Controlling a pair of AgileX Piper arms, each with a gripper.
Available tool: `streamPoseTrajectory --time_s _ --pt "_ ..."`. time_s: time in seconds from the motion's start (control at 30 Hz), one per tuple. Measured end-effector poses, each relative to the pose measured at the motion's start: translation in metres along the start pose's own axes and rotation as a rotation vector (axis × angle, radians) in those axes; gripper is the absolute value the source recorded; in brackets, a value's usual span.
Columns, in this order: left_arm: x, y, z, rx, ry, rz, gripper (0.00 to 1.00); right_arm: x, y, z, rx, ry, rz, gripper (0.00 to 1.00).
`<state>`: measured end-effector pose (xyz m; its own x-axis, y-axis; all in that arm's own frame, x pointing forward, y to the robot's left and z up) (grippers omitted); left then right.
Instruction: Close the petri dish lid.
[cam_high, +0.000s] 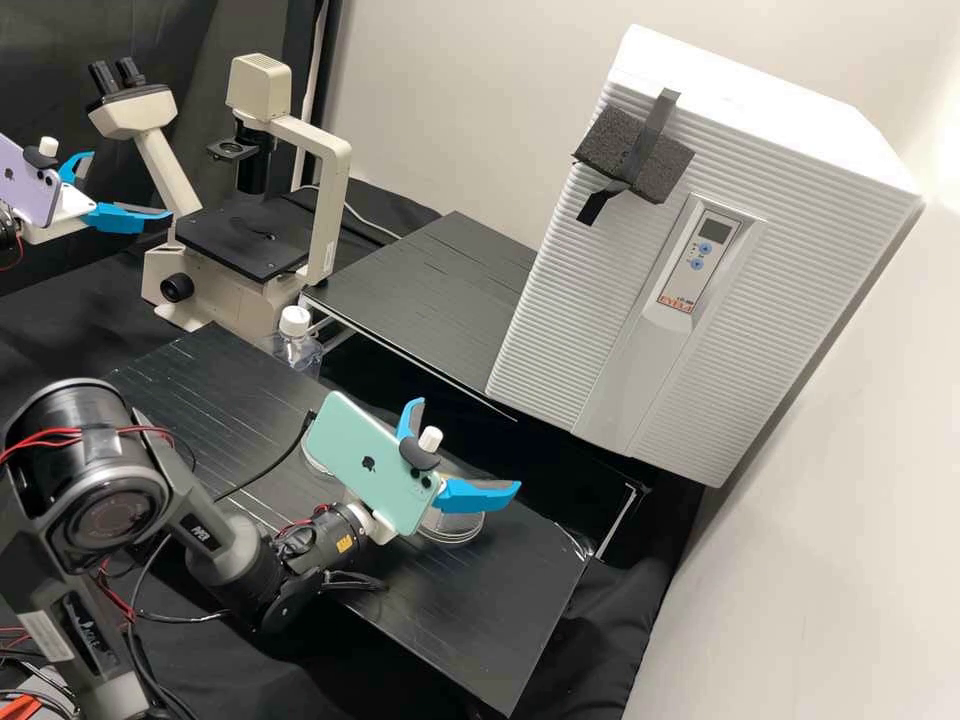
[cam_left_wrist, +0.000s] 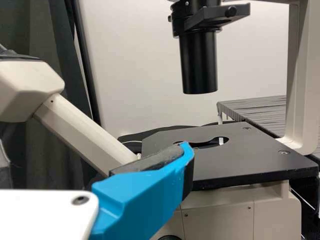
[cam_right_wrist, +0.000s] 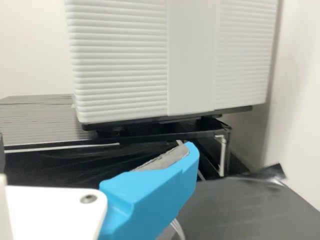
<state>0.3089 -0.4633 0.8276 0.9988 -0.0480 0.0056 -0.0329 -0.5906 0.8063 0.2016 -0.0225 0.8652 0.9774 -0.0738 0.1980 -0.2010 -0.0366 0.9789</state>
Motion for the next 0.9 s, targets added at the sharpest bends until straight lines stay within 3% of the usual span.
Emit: streamPoseTrajectory --time_s 0.2,0.4,0.9 --pt "0.0 0.0 0.0 0.0 0.0 0.0 1.0 -0.011 0.0 0.007 -0.02 -0.018 -0.02 1.0" --pt "0.0 0.0 0.0 0.0 0.0 0.0 1.0 -0.019 -0.003 0.012 -0.001 -0.047 -0.036 1.0" --pt "0.0 0.0 0.0 0.0 0.0 0.0 1.0 -0.026 0.004 0.024 -0.018 -0.084 -0.02 1.0"
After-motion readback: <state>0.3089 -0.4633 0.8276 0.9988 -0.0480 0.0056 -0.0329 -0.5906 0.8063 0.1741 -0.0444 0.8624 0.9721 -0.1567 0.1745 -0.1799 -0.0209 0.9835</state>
